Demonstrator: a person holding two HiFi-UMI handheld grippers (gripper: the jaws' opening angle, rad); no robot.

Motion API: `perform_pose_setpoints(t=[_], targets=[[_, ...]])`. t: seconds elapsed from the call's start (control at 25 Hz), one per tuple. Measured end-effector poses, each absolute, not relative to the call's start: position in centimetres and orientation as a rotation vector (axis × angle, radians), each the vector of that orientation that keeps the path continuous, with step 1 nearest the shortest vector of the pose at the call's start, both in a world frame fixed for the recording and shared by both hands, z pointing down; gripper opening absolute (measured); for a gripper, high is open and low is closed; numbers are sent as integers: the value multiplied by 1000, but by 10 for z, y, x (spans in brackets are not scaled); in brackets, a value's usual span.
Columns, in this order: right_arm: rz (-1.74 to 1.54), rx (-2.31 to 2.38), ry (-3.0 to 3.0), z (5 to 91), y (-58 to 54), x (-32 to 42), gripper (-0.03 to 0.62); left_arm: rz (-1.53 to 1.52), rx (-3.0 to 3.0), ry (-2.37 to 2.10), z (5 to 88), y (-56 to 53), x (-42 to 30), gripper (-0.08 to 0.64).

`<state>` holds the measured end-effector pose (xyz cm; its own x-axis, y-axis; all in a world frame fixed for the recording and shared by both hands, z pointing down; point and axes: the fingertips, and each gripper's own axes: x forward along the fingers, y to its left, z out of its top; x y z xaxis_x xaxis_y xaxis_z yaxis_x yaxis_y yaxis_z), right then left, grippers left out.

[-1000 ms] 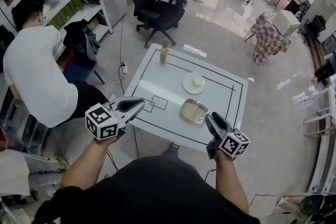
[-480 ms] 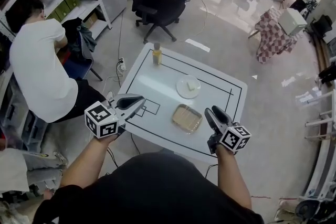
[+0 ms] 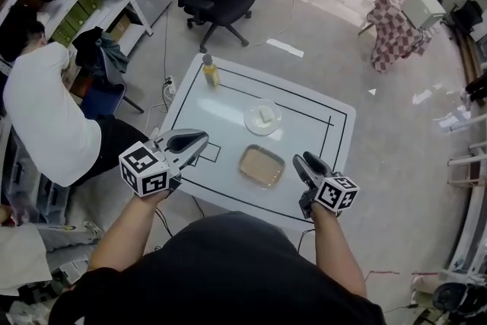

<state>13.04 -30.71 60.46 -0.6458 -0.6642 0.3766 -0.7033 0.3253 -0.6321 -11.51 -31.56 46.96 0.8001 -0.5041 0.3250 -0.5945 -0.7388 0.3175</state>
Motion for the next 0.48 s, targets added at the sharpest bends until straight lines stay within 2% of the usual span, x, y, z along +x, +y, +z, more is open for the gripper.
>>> perform_pose_setpoints(t=[0.48], targets=[[1361, 1298, -2433, 662, -312, 152, 206, 348, 2562, -772, 490, -330, -88, 26]])
